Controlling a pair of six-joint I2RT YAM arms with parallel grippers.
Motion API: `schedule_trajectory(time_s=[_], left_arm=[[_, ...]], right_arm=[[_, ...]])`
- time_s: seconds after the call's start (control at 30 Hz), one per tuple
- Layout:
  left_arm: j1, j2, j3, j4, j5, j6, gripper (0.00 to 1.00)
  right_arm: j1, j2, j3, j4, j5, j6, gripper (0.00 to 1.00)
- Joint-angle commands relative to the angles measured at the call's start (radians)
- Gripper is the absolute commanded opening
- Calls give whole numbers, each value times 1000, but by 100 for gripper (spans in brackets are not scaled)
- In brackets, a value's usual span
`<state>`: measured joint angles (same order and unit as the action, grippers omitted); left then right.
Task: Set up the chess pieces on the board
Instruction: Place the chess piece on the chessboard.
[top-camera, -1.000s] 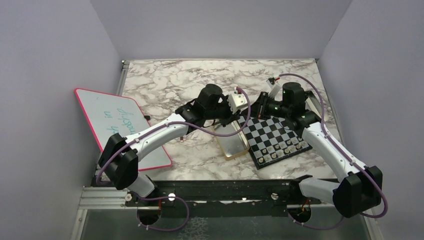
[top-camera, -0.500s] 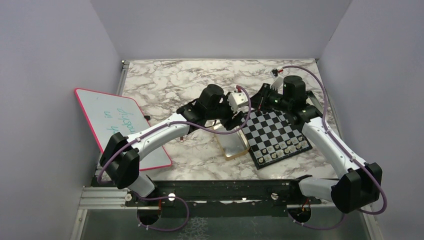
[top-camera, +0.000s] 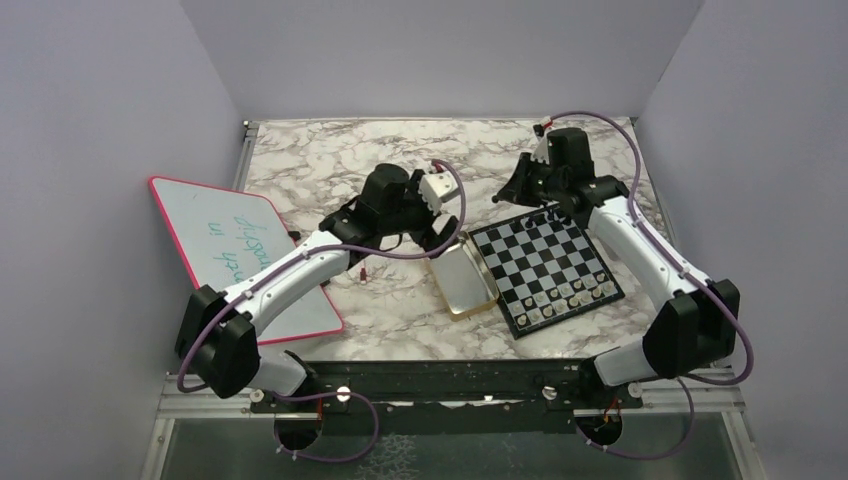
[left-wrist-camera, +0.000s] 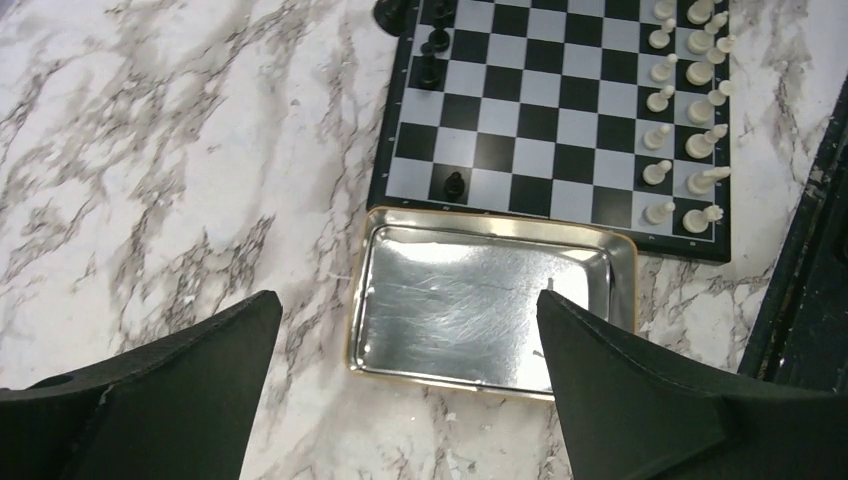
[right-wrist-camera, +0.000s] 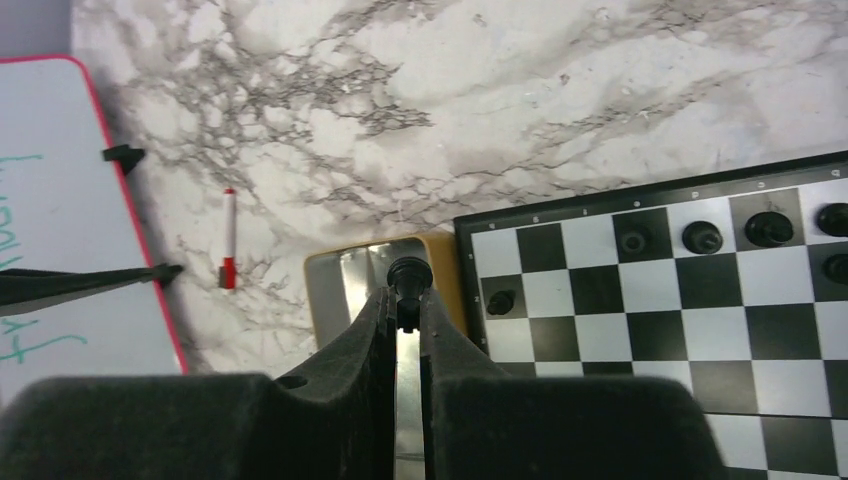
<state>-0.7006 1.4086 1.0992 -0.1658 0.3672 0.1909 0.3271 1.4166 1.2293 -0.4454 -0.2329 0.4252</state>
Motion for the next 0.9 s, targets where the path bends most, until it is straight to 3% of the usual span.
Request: schedule_trajectory(time_s=[0.0,0.37,0.53,0.87], left_arm=[[48,-94,-53,29,33,-25,99],[49,-323,-258,117,-115,100,99],[47,-369,-306,149,-184,118,99],[34,-396,-321,151,-187,145,99]], right_arm=[[2,93,86,-129,101,-69,10],[104,328,264,-302,221,-117,9],[148,438,349,-373,277,-131,9],[175,576,447,-455,308,-149,10]])
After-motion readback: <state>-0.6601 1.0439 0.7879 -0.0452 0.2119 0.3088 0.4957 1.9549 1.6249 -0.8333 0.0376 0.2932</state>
